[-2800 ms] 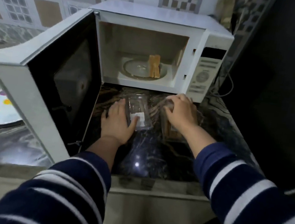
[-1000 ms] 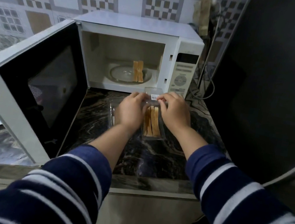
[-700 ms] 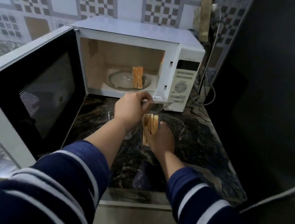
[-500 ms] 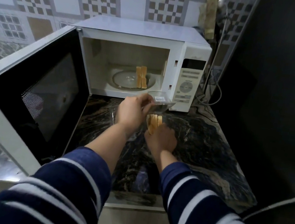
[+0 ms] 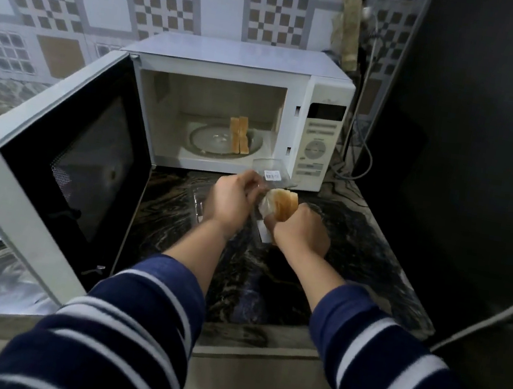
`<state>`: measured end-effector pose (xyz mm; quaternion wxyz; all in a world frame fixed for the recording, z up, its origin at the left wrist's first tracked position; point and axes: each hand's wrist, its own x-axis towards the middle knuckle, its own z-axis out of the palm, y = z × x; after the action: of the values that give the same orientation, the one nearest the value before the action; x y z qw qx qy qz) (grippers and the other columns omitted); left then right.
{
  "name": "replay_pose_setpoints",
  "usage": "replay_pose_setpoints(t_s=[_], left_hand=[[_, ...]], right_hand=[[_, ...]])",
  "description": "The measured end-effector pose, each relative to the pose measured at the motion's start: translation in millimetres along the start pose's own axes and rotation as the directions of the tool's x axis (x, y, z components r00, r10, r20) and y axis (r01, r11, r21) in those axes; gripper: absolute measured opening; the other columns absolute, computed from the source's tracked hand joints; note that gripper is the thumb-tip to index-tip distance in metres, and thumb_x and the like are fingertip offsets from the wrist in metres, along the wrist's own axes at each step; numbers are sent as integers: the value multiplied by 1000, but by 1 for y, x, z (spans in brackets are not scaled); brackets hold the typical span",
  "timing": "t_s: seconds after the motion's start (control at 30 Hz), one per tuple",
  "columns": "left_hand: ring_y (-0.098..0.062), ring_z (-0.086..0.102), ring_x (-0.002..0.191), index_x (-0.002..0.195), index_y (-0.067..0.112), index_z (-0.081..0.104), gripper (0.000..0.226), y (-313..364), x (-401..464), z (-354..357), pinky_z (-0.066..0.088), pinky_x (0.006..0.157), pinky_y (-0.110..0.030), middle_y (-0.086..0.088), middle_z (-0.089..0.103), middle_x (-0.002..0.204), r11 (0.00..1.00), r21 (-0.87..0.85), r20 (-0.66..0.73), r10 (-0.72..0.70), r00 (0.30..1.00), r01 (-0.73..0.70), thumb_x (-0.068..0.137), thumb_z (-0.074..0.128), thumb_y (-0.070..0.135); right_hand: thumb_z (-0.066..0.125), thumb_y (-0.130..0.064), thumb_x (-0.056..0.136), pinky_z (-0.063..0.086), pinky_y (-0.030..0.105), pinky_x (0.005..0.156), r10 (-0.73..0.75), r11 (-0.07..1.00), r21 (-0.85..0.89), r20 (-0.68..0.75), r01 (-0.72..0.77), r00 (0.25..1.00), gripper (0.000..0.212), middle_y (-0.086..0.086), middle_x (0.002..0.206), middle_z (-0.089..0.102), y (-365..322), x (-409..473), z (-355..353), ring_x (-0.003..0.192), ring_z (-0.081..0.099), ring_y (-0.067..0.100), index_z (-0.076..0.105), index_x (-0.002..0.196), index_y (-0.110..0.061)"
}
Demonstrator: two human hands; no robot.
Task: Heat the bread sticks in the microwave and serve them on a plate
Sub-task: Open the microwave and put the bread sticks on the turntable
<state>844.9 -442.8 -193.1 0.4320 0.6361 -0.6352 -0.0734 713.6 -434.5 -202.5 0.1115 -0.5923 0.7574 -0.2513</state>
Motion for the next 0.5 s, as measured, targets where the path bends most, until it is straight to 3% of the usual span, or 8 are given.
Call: replay_pose_setpoints(t_s=[0.13, 0.27, 0.37, 0.5], left_hand=[[-16, 61, 70, 92, 28, 65, 5, -4, -3, -1, 44, 64, -24, 10, 62, 74, 999, -21, 6, -27, 1000, 27, 88, 63, 26], [-21, 63, 78, 94, 17, 67, 7, -5, -19, -4, 47, 69, -27, -1, 68, 84, 998, -35, 65, 57, 996, -55, 88, 62, 18], [-25, 61, 100, 99, 10, 68, 14, -8, -41, -3, 47, 84, -31, -8, 67, 109, 994, 9, 161, 105, 981, -107, 89, 58, 10], [-21, 36, 135, 108, 20, 69, 24, -19, -73, 4, 29, 109, -33, 0, 48, 142, 971, 196, 205, 98, 974, -139, 86, 61, 17]], right_hand=[[63, -56, 72, 38, 28, 60, -12, 1000, -2, -63, 12, 998, 46, 4, 97, 66, 24, -23, -19, 89, 64, 27, 57, 96, -17], [61, -55, 75, 37, 28, 58, 23, 1000, -9, -112, -24, 993, 42, 4, 93, 65, 45, -34, -38, 85, 63, 28, 54, 91, -17], [60, -54, 75, 38, 29, 58, 70, 997, 32, -119, -67, 990, 42, 5, 94, 64, 56, -34, -51, 85, 62, 28, 53, 92, -17], [60, -54, 74, 37, 28, 60, 111, 993, 64, -135, -103, 985, 44, 5, 96, 65, 58, -37, -57, 87, 62, 28, 56, 95, -17]])
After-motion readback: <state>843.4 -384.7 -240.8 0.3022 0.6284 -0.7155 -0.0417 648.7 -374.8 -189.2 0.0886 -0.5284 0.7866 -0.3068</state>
